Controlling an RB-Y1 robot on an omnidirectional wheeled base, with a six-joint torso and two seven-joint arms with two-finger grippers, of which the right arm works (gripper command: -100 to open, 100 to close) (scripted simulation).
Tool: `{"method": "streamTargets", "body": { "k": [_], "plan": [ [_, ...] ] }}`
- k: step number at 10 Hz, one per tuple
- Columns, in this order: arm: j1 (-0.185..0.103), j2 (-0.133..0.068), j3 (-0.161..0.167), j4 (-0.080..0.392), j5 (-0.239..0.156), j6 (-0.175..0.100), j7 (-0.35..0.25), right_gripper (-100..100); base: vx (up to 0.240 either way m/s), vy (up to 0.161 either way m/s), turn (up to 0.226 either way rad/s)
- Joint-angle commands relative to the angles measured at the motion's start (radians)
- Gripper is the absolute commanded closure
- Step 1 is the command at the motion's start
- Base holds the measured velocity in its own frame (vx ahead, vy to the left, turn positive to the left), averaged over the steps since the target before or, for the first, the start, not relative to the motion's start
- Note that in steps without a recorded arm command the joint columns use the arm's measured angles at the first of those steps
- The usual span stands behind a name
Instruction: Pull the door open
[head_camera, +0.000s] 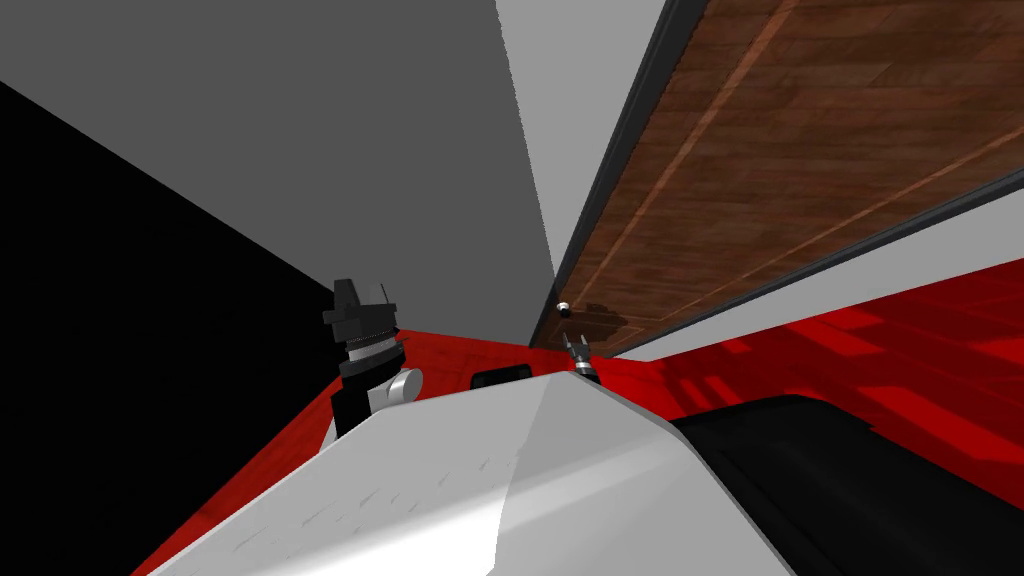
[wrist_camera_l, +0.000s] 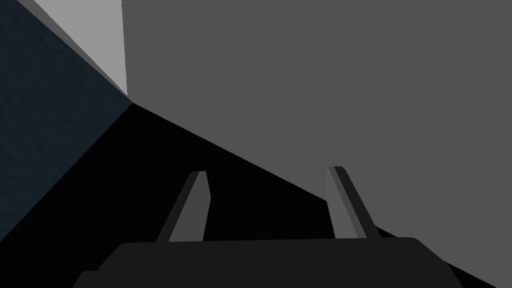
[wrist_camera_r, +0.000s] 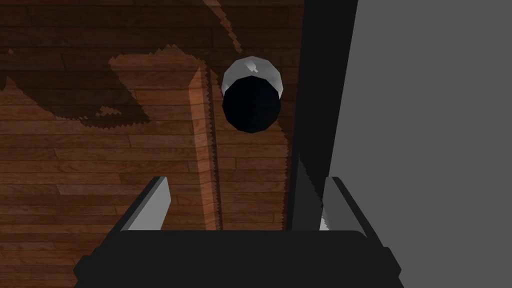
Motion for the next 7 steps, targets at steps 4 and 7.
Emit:
{"method": "streamTargets", "body": {
  "k": [4, 7],
  "plan": [
    [-0.015, -0.061, -0.004, 0.012, -0.003, 0.007, 0.017, -100, 0.142, -0.041, 0.018],
    [-0.029, -0.039, -0.006, 0.024, -0.007, 0.016, 0.028, -100, 0.205, -0.077, 0.017]
  ]
}}
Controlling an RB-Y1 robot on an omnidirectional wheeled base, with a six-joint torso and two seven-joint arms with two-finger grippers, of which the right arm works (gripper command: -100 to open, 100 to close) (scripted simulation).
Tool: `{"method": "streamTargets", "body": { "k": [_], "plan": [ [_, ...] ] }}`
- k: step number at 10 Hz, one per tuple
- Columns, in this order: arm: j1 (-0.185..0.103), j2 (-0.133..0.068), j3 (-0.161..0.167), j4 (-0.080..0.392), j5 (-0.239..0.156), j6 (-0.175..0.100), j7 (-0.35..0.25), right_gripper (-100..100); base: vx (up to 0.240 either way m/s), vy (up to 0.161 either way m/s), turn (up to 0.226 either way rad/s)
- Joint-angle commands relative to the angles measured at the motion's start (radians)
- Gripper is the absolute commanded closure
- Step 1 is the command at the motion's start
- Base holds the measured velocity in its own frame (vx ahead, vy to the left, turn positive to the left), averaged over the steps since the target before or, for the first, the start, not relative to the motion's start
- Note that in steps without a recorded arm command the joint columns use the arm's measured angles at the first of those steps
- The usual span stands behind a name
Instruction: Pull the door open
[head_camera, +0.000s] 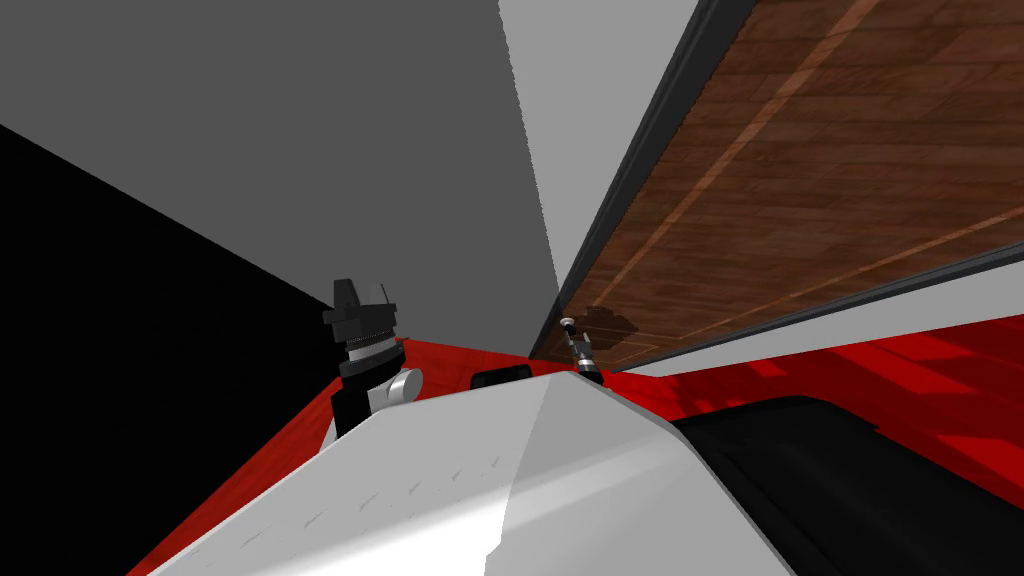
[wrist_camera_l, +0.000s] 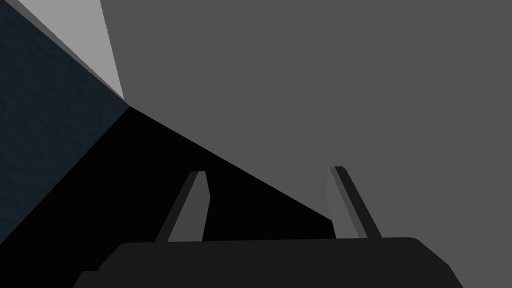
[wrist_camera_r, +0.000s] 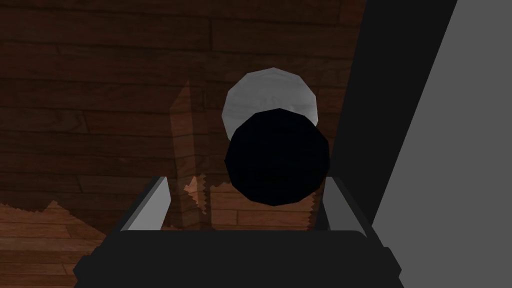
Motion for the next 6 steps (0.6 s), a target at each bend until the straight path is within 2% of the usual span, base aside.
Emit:
{"method": "streamTargets", "body": {
  "k": [1, 2, 3, 6],
  "plan": [
    [-0.014, 0.027, -0.002, 0.017, -0.004, 0.005, 0.009, -100, 0.152, -0.063, -0.017],
    [0.001, 0.021, 0.000, 0.003, -0.001, 0.000, 0.001, -100, 0.056, -0.025, 0.019],
    [0.001, 0.021, 0.000, 0.003, -0.001, 0.000, 0.001, 100, -0.014, 0.015, 0.004],
    [0.001, 0.021, 0.000, 0.003, -0.001, 0.000, 0.001, 100, -0.012, 0.013, 0.002]
  ]
}}
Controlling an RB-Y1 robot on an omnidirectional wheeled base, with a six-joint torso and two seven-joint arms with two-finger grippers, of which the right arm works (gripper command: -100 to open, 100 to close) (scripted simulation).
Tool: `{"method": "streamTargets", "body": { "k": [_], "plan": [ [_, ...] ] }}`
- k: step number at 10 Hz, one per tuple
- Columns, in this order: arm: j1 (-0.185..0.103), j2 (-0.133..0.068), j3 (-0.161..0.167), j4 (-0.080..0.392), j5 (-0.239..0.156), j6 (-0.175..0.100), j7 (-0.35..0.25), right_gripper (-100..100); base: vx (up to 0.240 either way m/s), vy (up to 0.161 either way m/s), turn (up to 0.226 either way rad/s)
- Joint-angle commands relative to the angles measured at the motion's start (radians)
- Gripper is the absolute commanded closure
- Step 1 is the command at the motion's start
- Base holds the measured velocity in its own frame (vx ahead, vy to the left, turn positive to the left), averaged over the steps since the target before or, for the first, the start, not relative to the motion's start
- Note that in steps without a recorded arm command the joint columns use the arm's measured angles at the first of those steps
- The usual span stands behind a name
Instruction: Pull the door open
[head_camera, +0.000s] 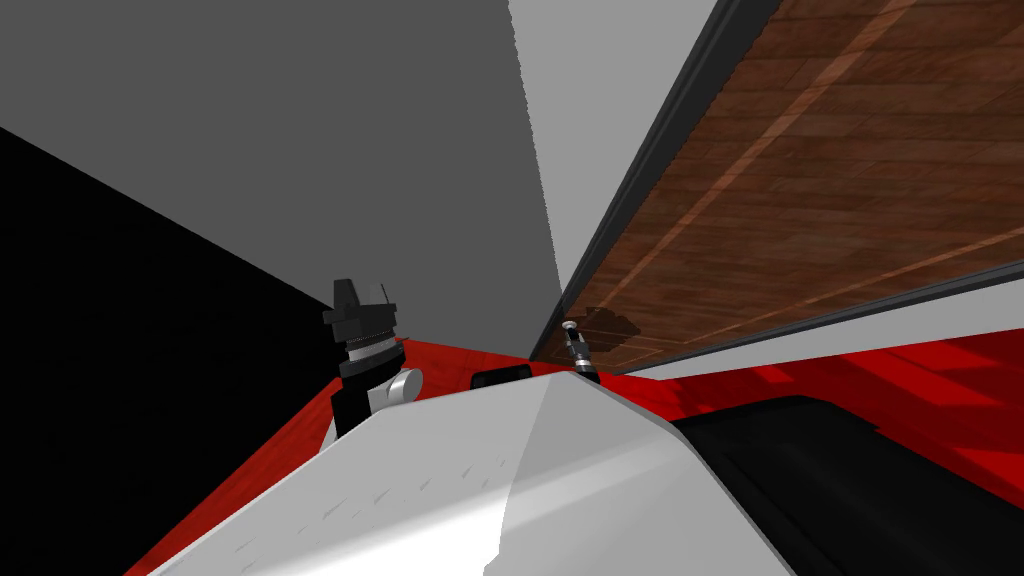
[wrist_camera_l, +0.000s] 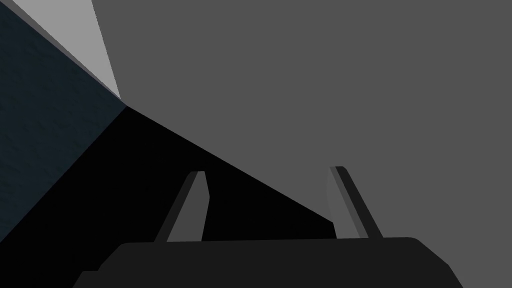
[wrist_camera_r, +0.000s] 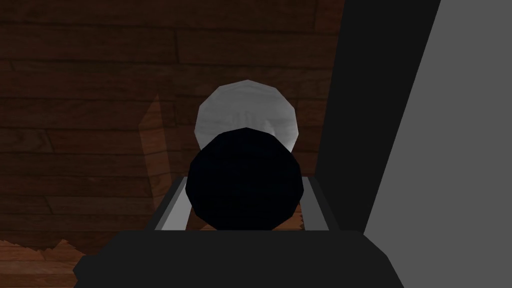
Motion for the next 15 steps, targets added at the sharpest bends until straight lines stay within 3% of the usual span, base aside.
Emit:
{"method": "streamTargets", "body": {
  "k": [1, 2, 12, 15],
  "plan": [
    [0.002, -0.003, -0.005, -0.001, -0.002, 0.002, 0.000, 100, 0.000, 0.000, 0.000],
    [0.002, -0.003, -0.005, -0.001, -0.002, 0.002, 0.000, 100, 0.000, 0.000, 0.000],
    [-0.018, -0.035, 0.053, 0.022, -0.110, 0.010, -0.228, 100, -0.044, -0.009, 0.046],
    [-0.027, -0.050, 0.079, 0.033, -0.163, 0.015, -0.320, 100, -0.052, -0.009, 0.056]
  ]
}}
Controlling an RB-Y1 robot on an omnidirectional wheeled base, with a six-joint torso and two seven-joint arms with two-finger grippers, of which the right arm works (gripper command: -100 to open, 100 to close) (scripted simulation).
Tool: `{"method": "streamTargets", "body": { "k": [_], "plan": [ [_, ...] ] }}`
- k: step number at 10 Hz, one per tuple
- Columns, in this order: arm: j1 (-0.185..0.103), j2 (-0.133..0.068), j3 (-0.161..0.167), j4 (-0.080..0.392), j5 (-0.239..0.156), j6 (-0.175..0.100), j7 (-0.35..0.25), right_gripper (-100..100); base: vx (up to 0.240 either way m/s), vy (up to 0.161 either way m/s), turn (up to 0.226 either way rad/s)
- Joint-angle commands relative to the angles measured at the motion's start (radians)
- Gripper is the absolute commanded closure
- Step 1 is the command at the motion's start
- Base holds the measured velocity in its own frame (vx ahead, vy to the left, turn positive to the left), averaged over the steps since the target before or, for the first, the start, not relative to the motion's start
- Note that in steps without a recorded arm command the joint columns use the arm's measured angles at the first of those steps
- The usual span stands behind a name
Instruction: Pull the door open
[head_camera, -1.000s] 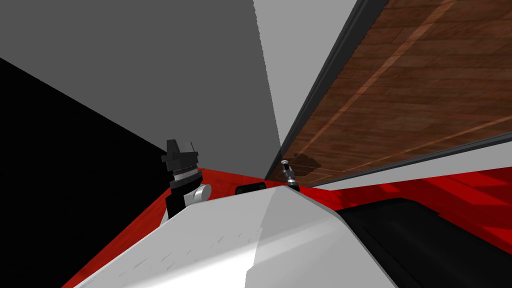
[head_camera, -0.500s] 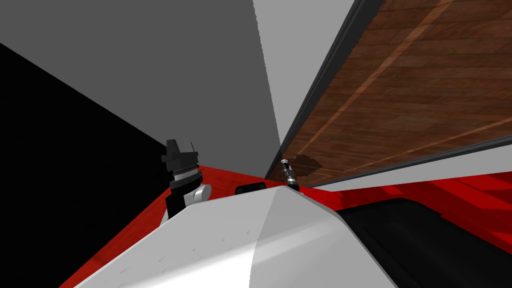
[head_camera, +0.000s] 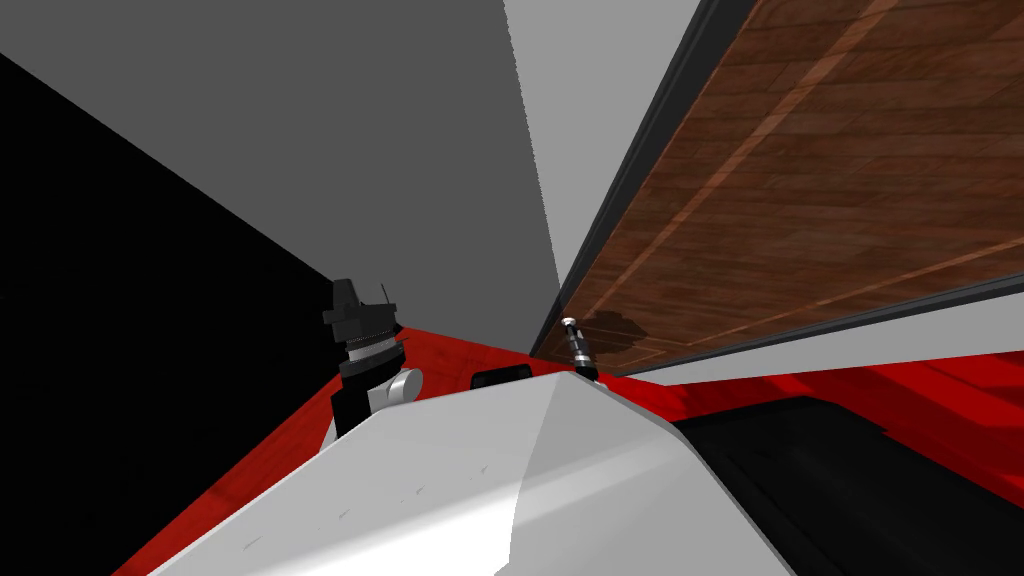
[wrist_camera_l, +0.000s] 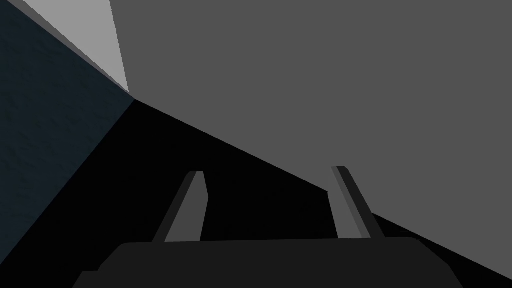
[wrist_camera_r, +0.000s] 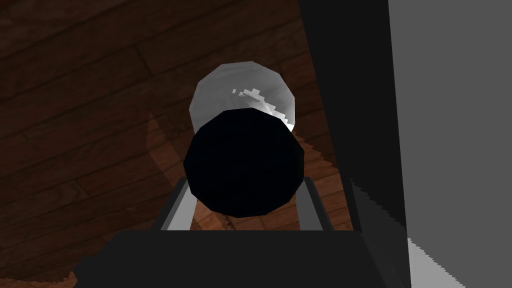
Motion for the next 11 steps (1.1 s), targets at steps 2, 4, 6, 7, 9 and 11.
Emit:
{"method": "streamTargets", "body": {
  "k": [2, 4, 6, 7, 9, 11],
  "plan": [
    [-0.007, -0.011, 0.014, 0.009, -0.034, 0.001, -0.071, 100, -0.047, -0.010, 0.036],
    [-0.011, -0.017, 0.024, 0.013, -0.055, 0.003, -0.109, 100, -0.062, -0.011, 0.056],
    [-0.018, -0.027, 0.045, 0.022, -0.099, 0.007, -0.170, 100, -0.055, -0.010, 0.062],
    [-0.018, -0.027, 0.045, 0.022, -0.099, 0.007, -0.186, 100, -0.050, -0.011, 0.025],
    [-0.026, -0.039, 0.068, 0.031, -0.147, 0.011, -0.251, 100, -0.069, -0.020, 0.074],
    [-0.030, -0.044, 0.080, 0.036, -0.171, 0.013, -0.302, 100, -0.052, -0.011, 0.053]
  ]
}}
